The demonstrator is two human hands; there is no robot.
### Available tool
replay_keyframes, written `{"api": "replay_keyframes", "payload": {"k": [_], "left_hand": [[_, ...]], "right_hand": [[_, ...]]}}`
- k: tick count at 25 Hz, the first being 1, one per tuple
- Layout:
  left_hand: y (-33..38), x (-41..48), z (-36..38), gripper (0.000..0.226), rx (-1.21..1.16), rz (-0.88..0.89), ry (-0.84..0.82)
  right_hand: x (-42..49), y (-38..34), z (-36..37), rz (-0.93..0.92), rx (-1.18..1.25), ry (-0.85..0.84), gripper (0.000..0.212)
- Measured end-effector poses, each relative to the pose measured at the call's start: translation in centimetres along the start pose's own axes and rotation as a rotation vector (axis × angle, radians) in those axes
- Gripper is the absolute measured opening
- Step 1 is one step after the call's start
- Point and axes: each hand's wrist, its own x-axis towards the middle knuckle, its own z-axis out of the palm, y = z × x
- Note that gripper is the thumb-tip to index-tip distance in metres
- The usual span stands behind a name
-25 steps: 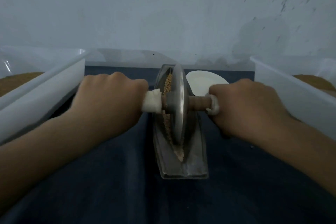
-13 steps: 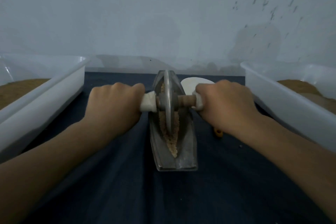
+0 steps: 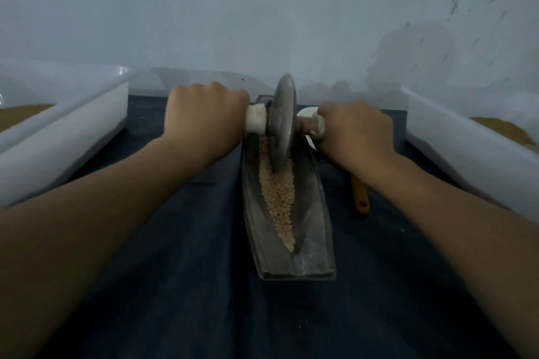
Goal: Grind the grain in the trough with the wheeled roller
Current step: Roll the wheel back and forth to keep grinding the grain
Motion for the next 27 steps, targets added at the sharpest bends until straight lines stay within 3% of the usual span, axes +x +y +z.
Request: {"api": "replay_keyframes", "payload": {"k": [3,7,10,15,18,22,25,27], "left_hand": [[0.0,-0.1,-1.0,0.004,-0.003,0.036,-0.011],[-1.4,-5.3,-4.1,0.028,-0.066,0.127,-0.005],[-2.9,-7.1,-5.8,0.036,-0.026,0.164,0.056],[-1.0,-4.3,-1.3,0.031,-0.052,0.026,0.007],[-0.4,-0.9,1.7,0.020,-0.118,-0.045,0.005],[-0.4,-1.2,0.7,0.012,-0.146,-0.042,-0.011],[-1.4,-4.6,-3.2,0.028,-0.079,0.118,0.048],[-2.5,-6.3,-5.8,0.036,-0.041,0.190,0.095]], "right_hand": [[-1.5,0.2,-0.2,-0.006,0.017,-0.020,0.025],[-5.8,0.6,-4.9,-0.167,-0.089,0.047,0.034],[-8.1,1.0,-6.7,-0.232,-0.014,0.142,0.022],[-3.8,0.3,-2.8,-0.101,-0.192,0.049,0.040],[0.9,-0.8,-0.7,-0.051,-0.157,-0.006,0.009],[0.1,-1.1,-2.2,-0.045,-0.107,-0.060,0.002],[-5.4,0.3,-4.7,-0.095,-0.055,-0.059,0.028],[-8.2,1.0,-6.7,-0.142,-0.048,0.047,0.028]]}}
